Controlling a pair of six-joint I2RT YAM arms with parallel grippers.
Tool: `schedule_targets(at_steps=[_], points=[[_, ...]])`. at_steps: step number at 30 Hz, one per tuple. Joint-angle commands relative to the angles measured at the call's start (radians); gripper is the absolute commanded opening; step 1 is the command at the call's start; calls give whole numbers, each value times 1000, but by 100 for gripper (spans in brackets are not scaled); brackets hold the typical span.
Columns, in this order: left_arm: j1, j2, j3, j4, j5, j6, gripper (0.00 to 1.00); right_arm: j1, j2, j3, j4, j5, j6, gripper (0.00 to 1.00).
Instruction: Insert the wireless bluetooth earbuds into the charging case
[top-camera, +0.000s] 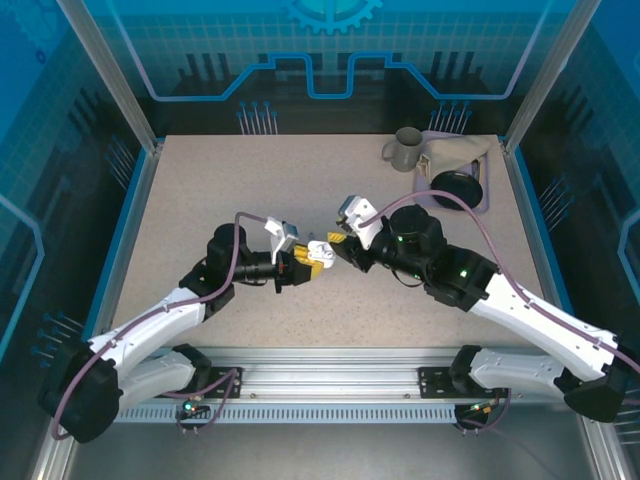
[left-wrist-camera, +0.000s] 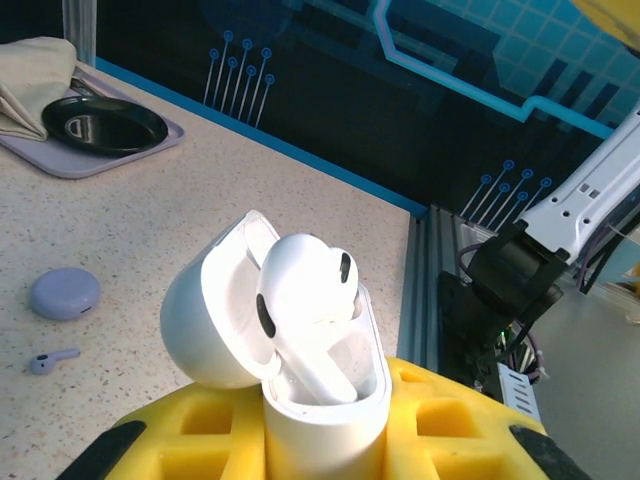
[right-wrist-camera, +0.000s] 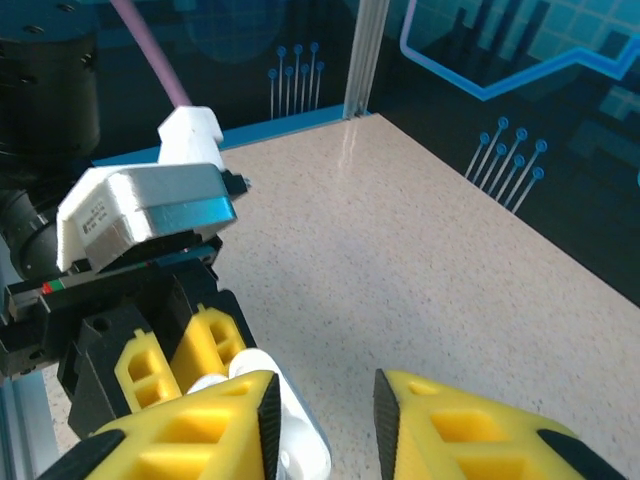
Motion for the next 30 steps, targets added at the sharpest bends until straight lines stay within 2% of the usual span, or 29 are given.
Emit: schedule_targets(at_steps=[1,30], points=[[-6,-22,38,4,-16,43,0,0,1,39,-103,51,32,30],[-19,-20,73,-25,0,94,0,19,153,140,-168,44,22,23]])
